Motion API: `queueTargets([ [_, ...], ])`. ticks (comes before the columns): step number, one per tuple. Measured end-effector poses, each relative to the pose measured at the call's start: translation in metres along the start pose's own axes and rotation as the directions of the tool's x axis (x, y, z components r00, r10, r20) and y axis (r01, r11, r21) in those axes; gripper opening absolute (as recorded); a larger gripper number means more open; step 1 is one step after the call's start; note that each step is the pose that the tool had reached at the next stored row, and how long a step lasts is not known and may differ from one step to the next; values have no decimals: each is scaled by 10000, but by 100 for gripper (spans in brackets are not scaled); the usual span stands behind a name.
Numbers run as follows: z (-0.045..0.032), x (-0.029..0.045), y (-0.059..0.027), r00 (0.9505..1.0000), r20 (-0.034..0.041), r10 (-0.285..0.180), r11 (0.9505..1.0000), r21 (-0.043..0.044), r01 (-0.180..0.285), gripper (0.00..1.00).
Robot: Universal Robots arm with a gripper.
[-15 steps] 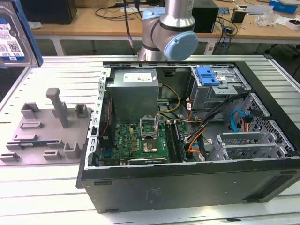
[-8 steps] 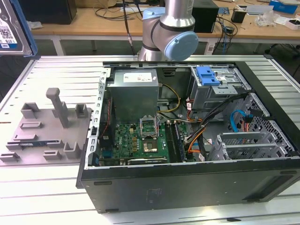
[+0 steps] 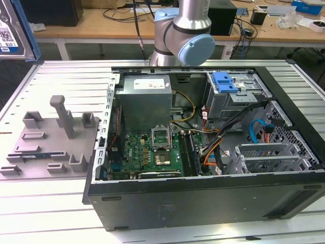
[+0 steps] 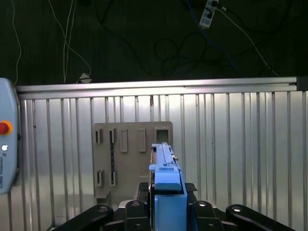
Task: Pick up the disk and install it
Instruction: 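Pick up the disk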
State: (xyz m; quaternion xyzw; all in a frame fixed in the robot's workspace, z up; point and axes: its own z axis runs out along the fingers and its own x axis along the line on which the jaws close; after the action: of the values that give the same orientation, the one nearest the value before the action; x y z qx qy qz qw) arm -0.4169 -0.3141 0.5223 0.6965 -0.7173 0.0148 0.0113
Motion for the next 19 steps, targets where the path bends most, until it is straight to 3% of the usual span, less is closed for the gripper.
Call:
queueTargets([
  [4,0,49,-63,10000,-1,0,10000,-3,0,37],
  [11,7,281,-405,10000,-1,-3,10000,-26,3,37],
  [12,10,336,-503,10000,-1,-1,10000,-26,1,37],
  [19,17,494,-838,10000,1,-1,10000,-27,1,37],
])
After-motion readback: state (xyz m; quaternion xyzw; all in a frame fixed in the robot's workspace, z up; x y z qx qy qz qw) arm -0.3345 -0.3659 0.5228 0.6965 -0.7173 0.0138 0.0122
